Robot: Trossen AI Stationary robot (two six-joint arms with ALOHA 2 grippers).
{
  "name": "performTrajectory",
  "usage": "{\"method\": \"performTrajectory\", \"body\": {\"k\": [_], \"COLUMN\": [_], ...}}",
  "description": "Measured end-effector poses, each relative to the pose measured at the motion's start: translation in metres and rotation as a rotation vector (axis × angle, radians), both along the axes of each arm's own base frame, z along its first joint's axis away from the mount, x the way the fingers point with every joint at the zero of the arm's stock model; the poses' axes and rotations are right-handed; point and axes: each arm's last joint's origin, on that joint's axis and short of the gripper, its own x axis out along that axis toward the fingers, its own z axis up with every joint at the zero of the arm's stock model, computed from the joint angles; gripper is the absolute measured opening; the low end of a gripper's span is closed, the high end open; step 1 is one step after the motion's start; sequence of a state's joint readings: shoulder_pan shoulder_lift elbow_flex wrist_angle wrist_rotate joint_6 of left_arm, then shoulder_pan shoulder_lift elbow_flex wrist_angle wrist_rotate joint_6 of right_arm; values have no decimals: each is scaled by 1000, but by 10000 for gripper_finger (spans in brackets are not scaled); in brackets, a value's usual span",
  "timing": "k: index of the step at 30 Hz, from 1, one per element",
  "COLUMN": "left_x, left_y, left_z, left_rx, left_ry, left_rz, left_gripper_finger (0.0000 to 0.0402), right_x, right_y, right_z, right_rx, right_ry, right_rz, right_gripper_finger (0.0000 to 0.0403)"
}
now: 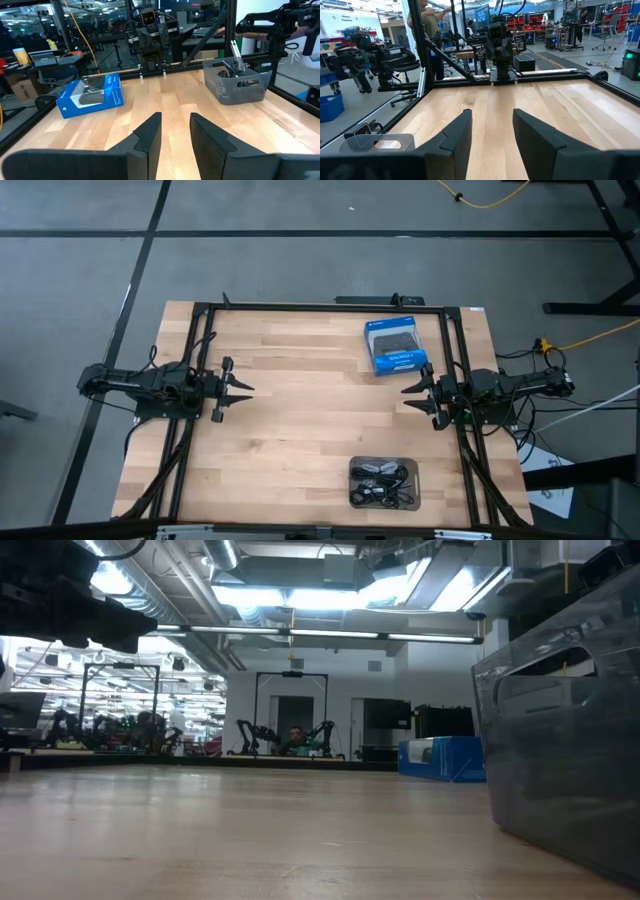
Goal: Pick and place USB-C Cables
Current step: Return to Home Position
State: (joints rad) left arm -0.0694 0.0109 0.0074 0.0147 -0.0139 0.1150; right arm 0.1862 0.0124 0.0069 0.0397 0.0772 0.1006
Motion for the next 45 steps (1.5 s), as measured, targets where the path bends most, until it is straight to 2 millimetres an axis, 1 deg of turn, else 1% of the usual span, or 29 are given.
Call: {"method": "performTrajectory", "body": {"k": [30,45], "left_x": [0,0], "left_y": [0,0], "left_z": [0,0], "left_rx": [0,0], "left_ry": [0,0], "left_rz": [0,0], "left_gripper_finger": [96,96], "right_x": [0,1], "right_y": [0,-9], "right_z": [0,0], "right_rx": [0,-1], "right_ry": [-6,0], "right_rz": [-1,-91], "right_gripper_finger": [148,148]}}
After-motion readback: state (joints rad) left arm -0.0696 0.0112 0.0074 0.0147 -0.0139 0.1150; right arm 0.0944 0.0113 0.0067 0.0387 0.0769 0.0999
